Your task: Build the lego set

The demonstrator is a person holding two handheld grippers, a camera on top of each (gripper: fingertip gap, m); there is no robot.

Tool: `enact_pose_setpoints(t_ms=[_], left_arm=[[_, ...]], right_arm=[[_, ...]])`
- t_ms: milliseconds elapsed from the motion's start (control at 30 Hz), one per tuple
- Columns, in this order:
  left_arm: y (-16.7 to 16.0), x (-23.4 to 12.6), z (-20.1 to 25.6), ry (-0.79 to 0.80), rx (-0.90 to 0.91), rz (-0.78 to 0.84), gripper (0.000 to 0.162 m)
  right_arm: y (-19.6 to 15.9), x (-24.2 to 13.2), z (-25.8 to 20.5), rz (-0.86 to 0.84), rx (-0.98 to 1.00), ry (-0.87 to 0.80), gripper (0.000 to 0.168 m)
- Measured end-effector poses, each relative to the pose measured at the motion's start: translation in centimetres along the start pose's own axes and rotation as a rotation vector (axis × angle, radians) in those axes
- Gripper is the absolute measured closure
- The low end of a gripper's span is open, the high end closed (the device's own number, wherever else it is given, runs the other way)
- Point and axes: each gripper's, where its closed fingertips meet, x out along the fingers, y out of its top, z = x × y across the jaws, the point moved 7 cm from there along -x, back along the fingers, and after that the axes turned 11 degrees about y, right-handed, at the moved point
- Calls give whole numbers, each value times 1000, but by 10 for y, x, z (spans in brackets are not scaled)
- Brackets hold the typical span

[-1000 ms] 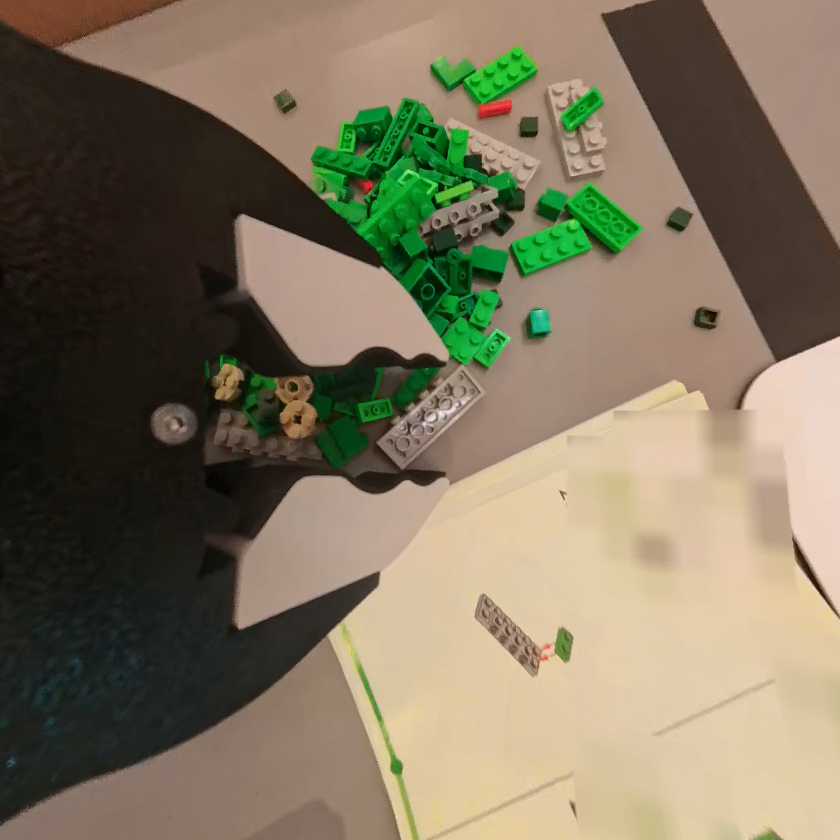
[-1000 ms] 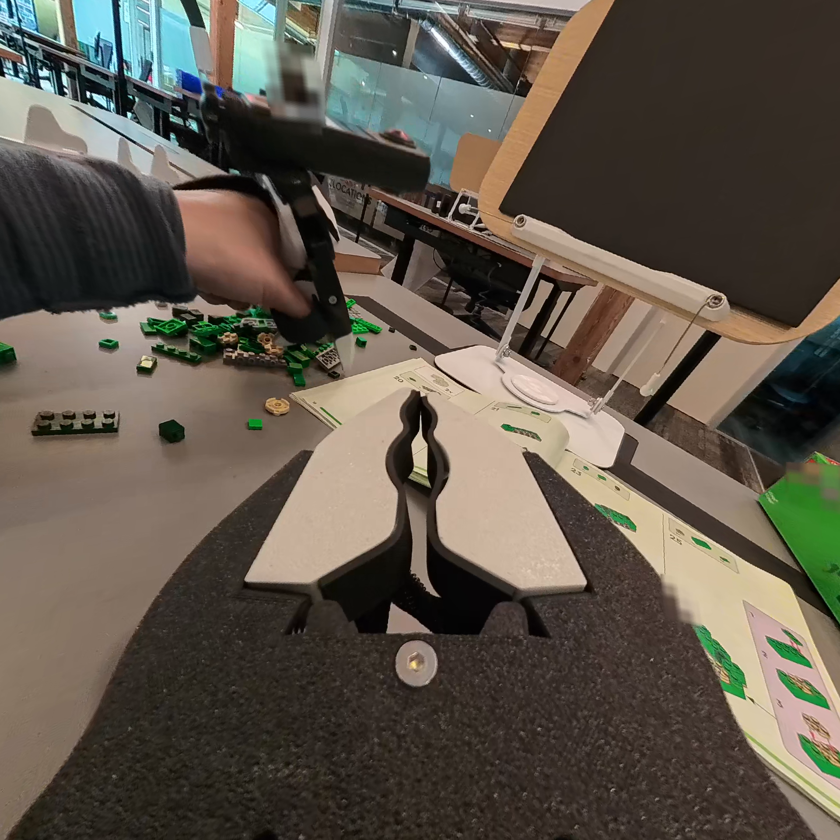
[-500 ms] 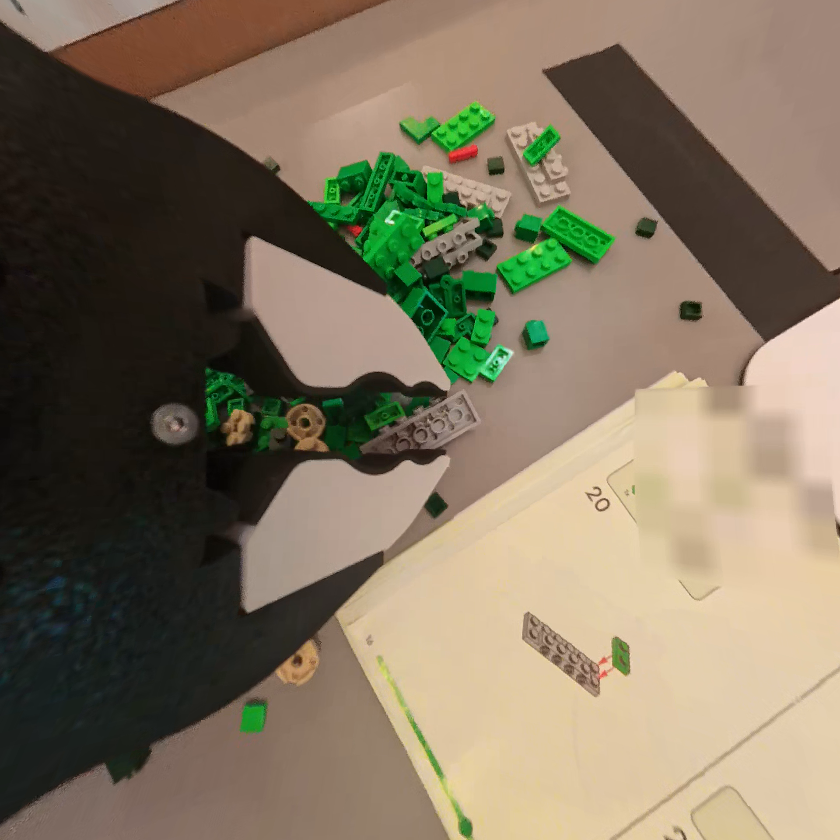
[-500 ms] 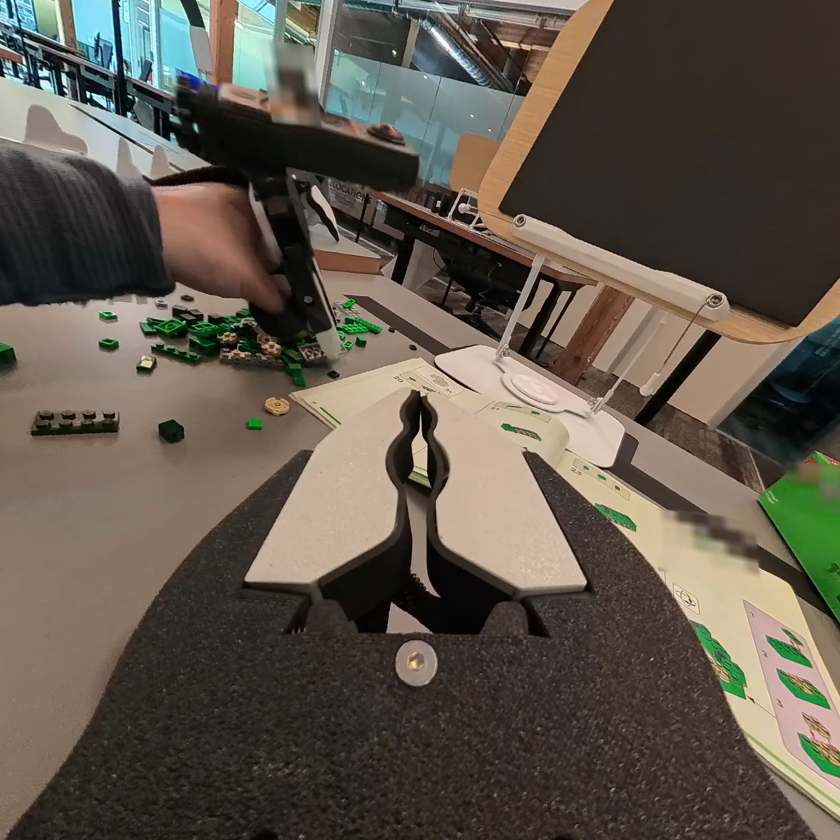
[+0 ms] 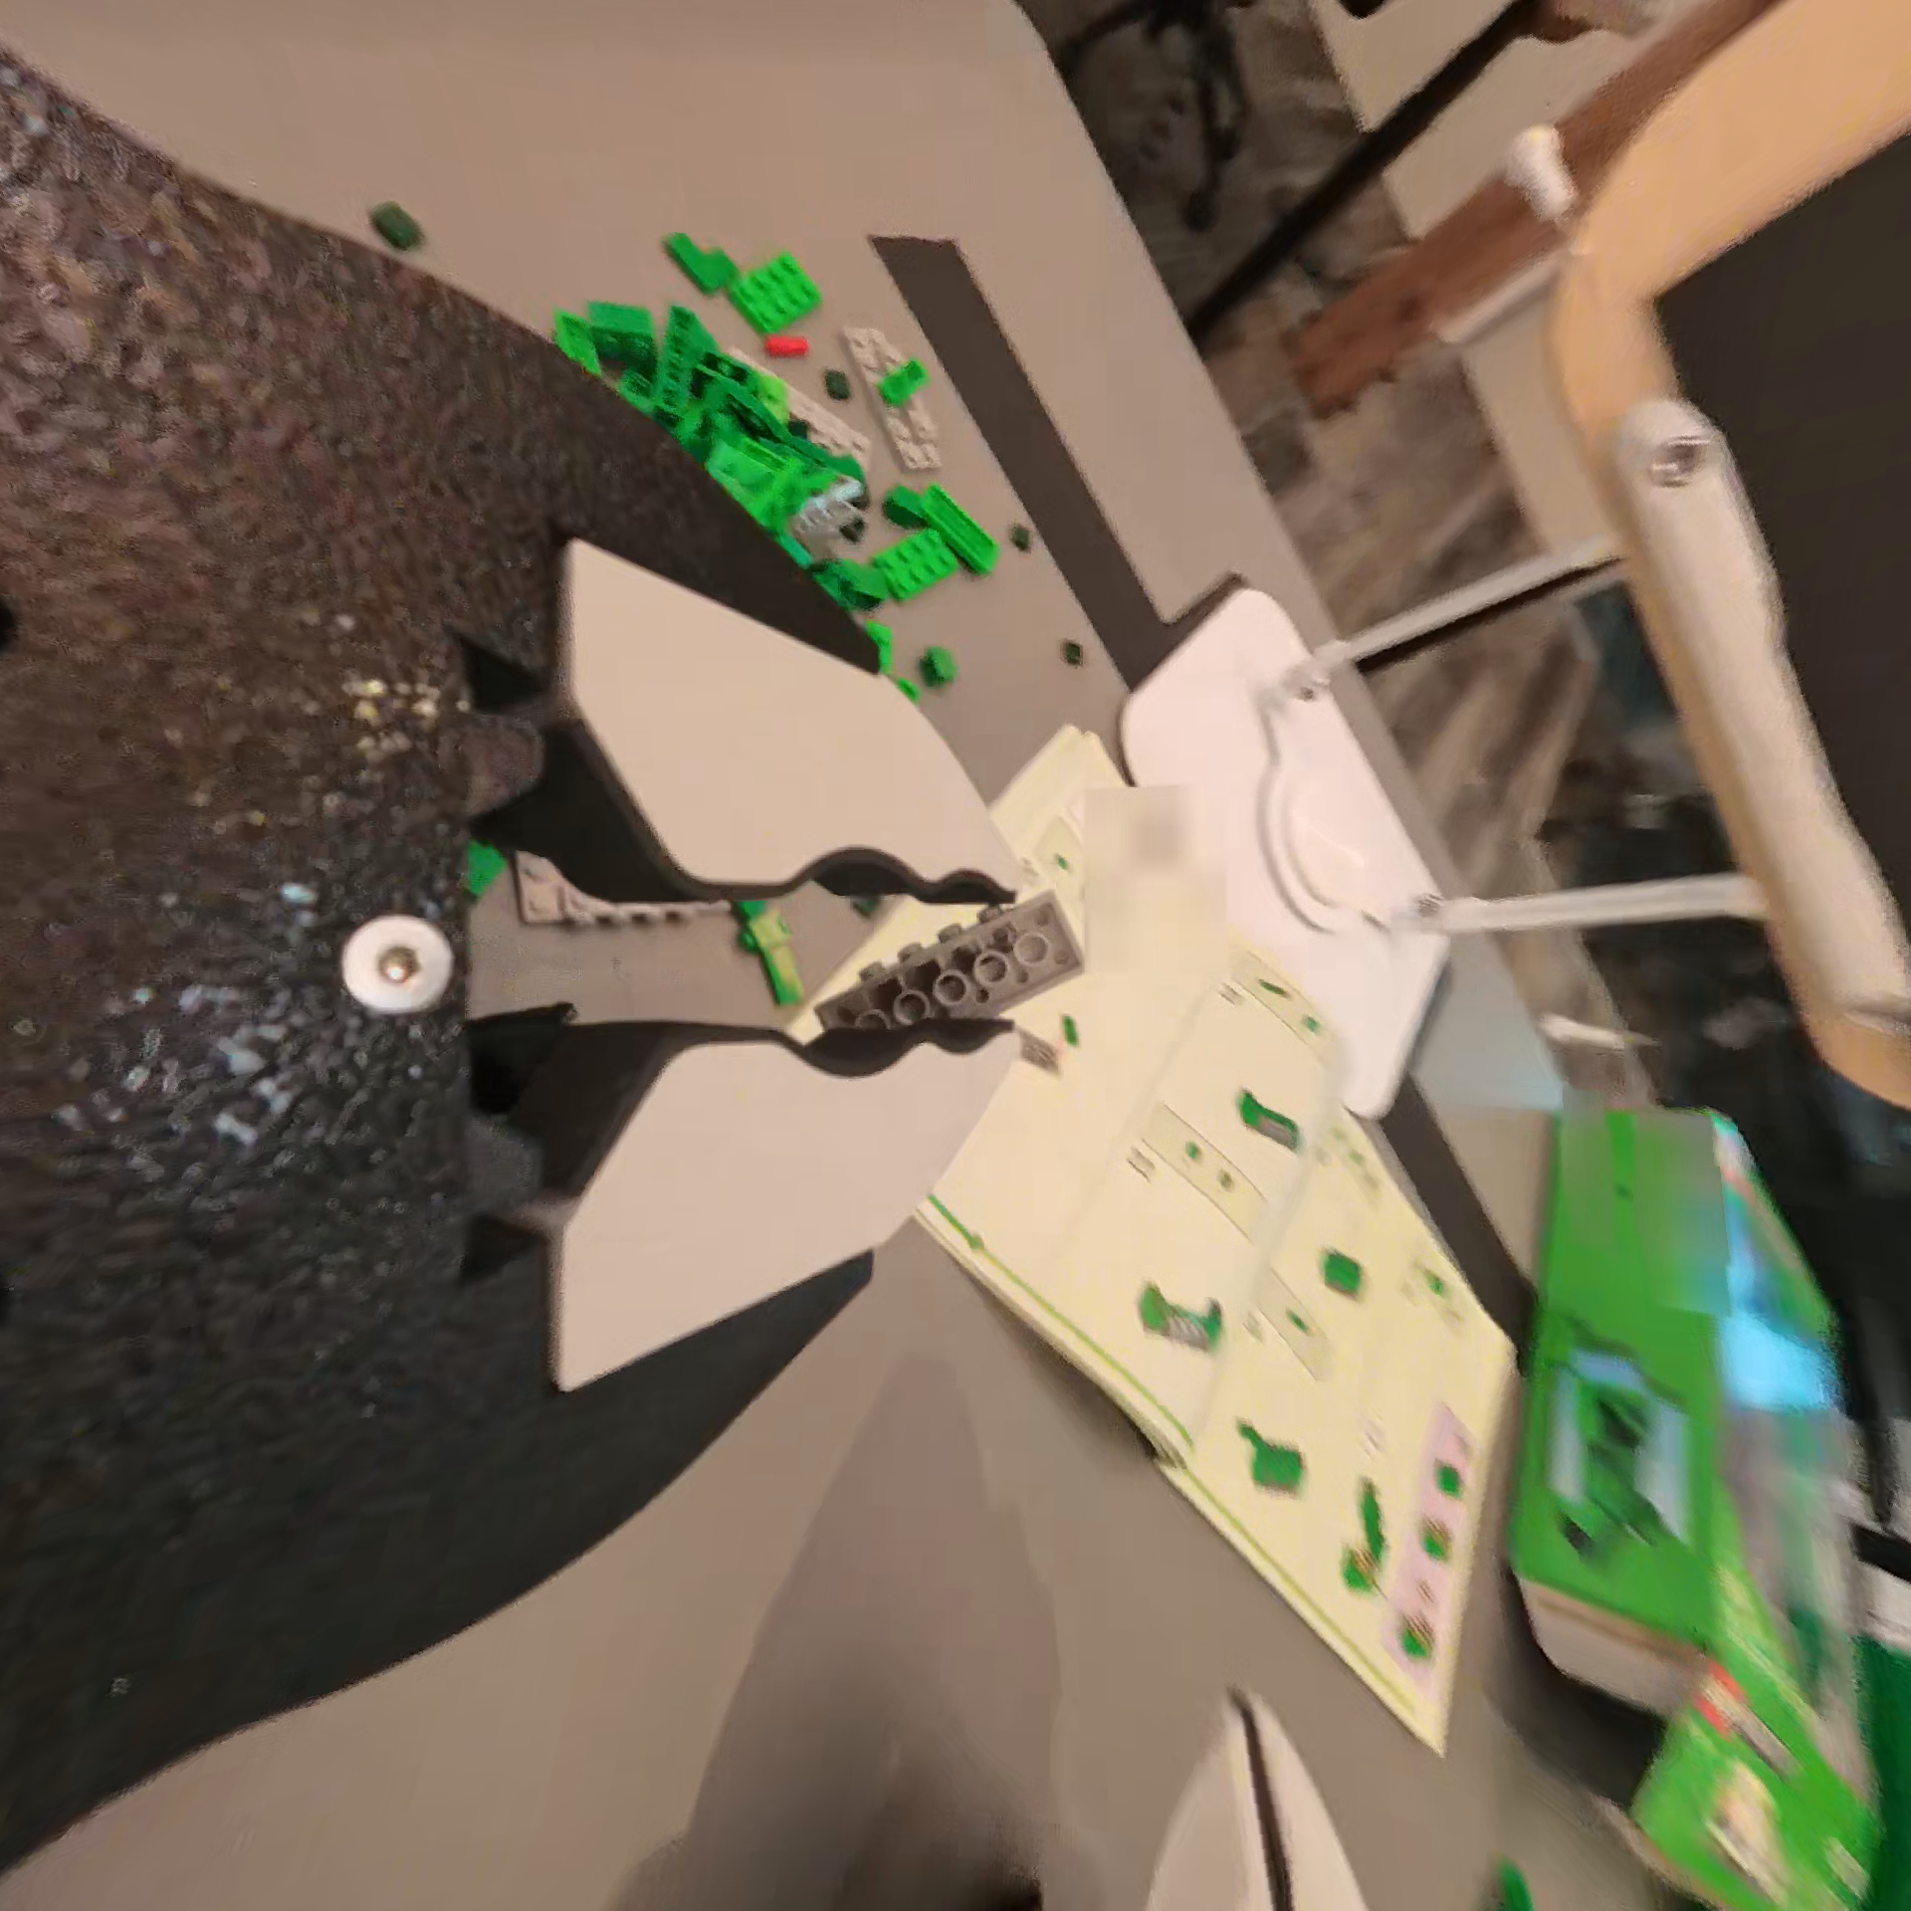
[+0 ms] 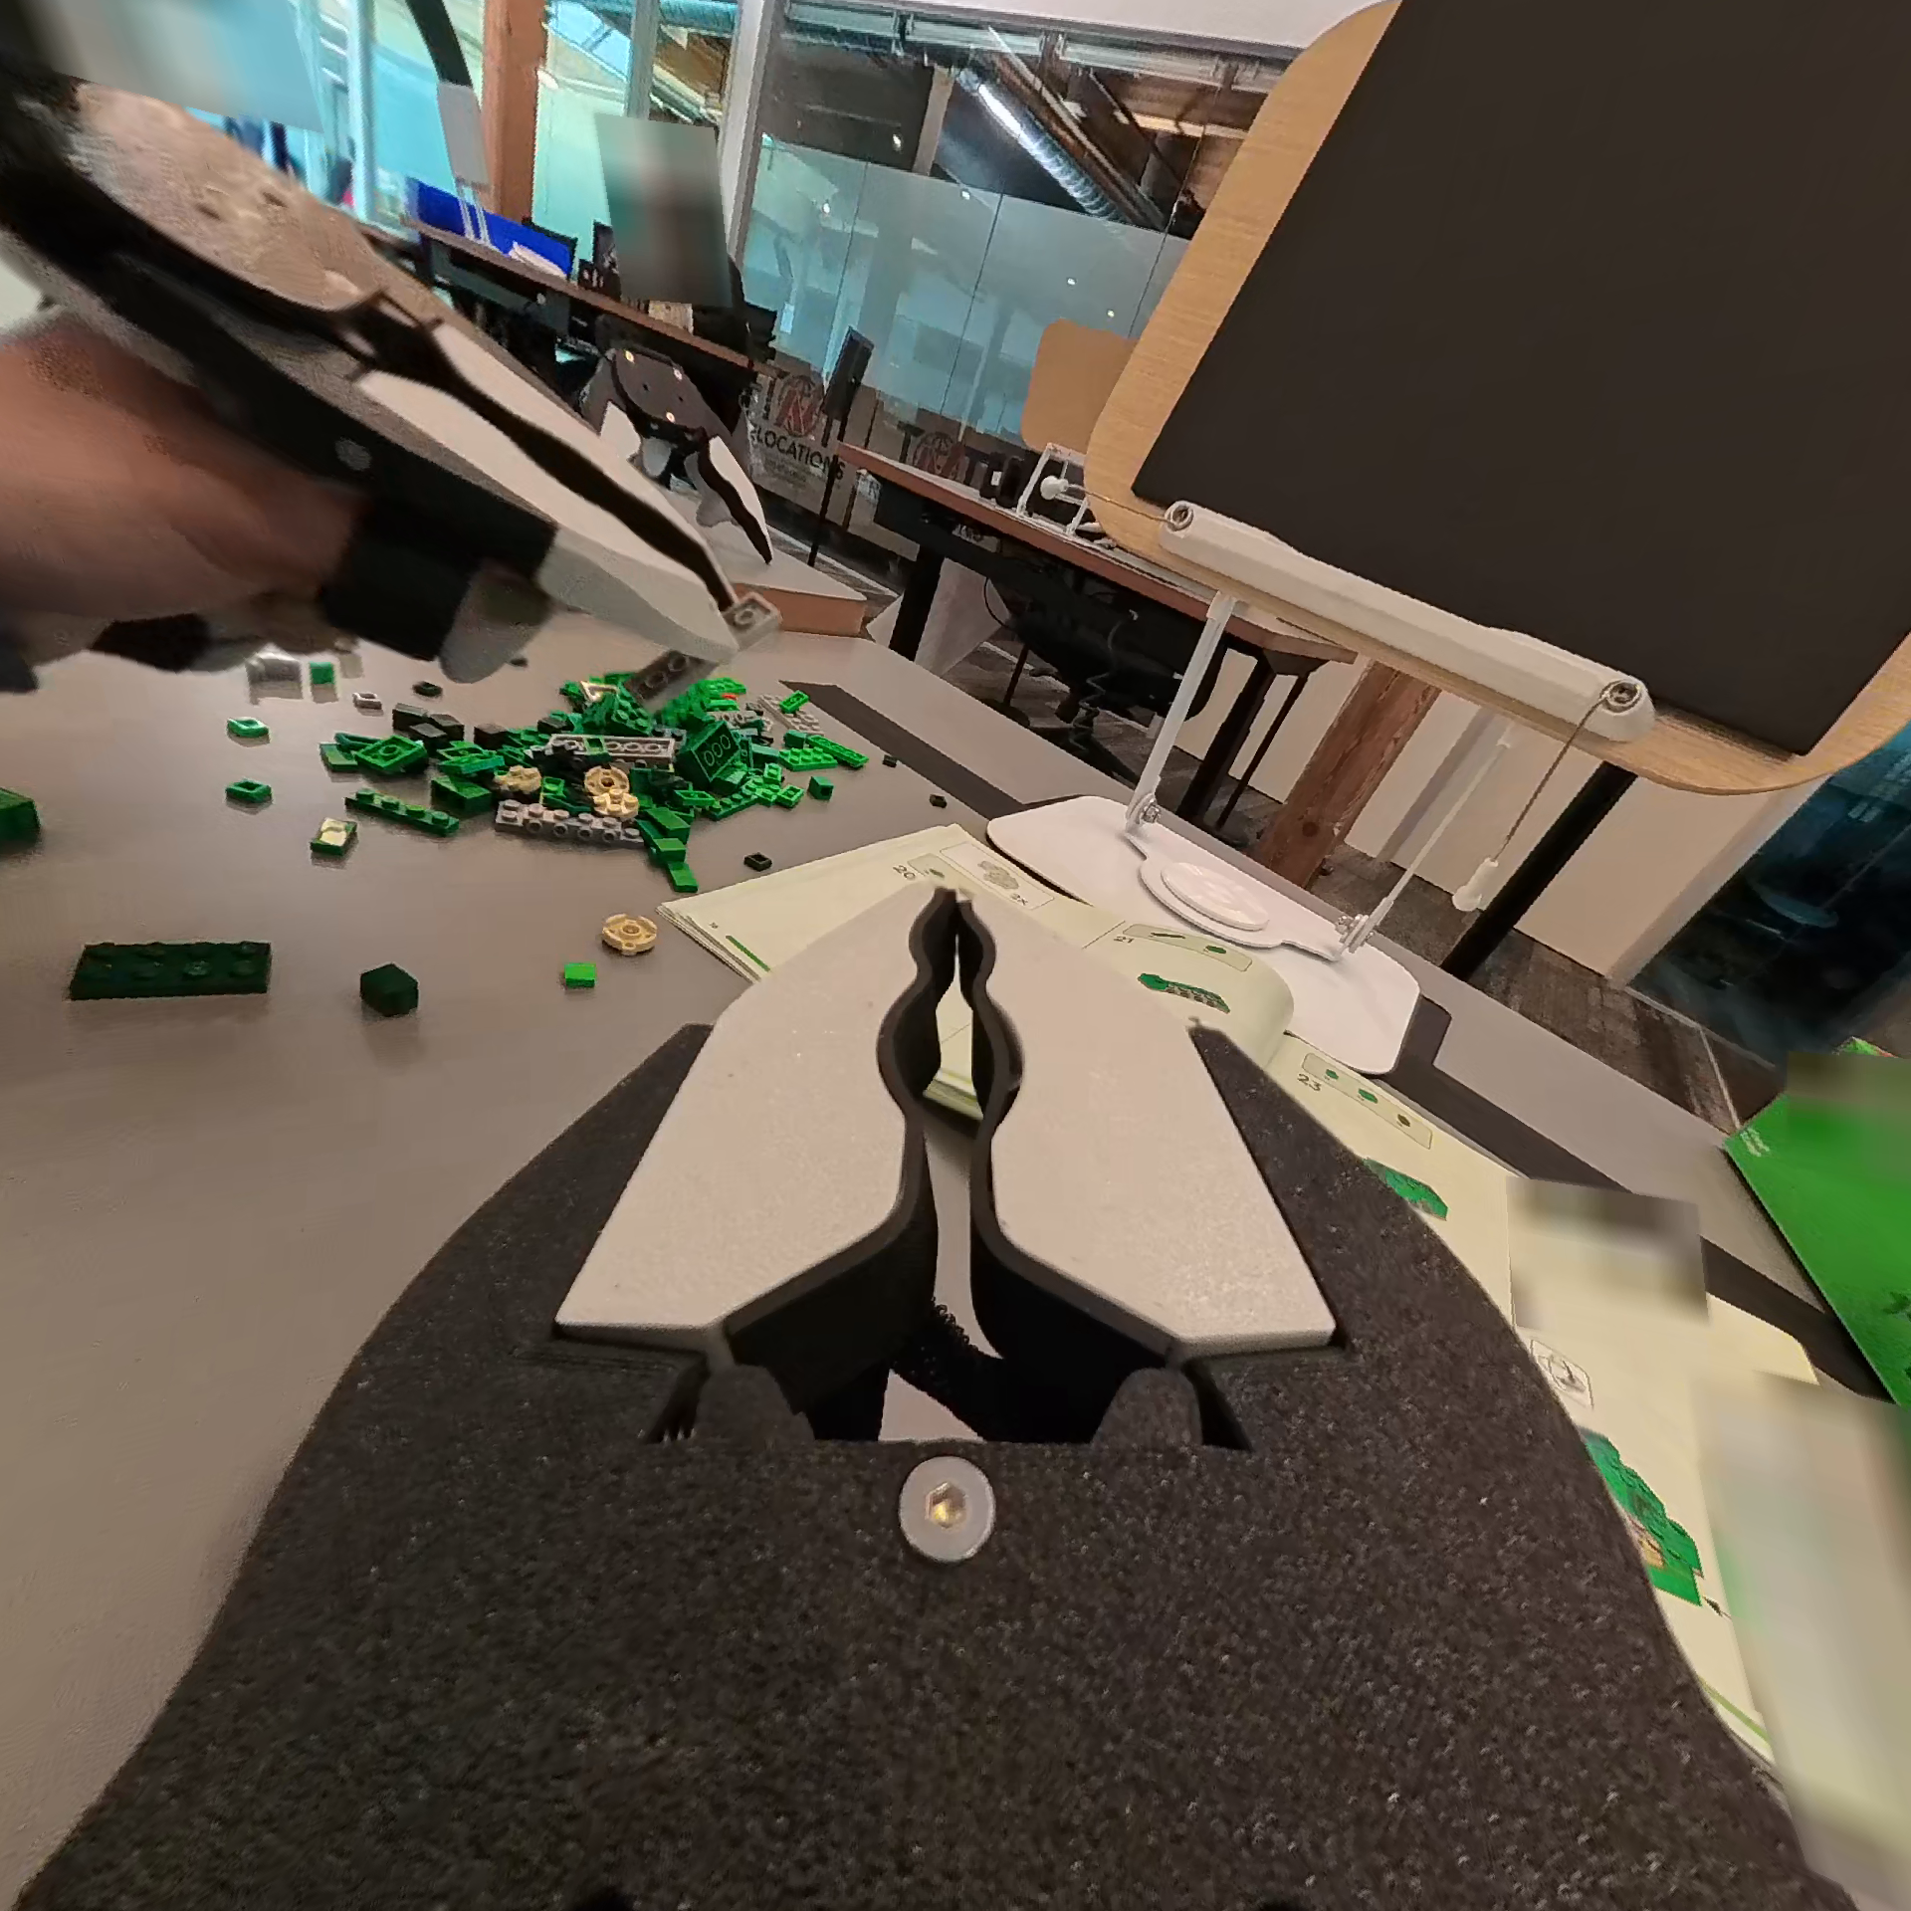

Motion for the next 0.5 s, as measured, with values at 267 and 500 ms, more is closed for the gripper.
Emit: enact_pose_setpoints(t_ms=[267, 500], left_arm=[[4, -29, 55, -59, 294, 231, 142], [-1, -34, 90, -155, 546, 281, 142]], right_arm=[[3, 9, -1, 61, 290, 345, 146], [2, 9, 0, 102, 475, 636, 143]])
